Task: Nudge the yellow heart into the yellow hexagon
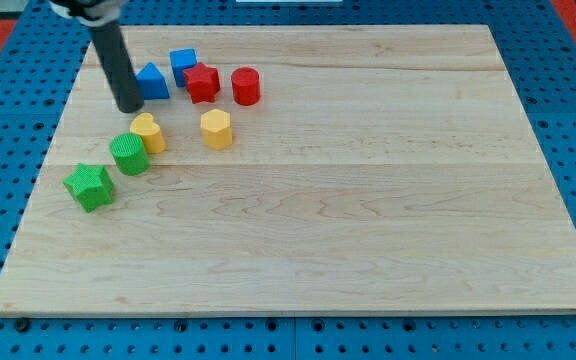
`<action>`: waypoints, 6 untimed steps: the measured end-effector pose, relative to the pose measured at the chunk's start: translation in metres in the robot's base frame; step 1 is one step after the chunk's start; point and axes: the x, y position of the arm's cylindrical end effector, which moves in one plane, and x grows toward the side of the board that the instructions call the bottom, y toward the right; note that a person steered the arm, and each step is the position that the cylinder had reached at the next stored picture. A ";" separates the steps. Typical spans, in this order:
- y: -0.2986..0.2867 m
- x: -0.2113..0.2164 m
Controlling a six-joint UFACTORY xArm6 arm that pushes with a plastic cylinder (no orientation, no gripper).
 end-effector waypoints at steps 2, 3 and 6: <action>0.057 -0.026; -0.004 -0.002; 0.030 0.076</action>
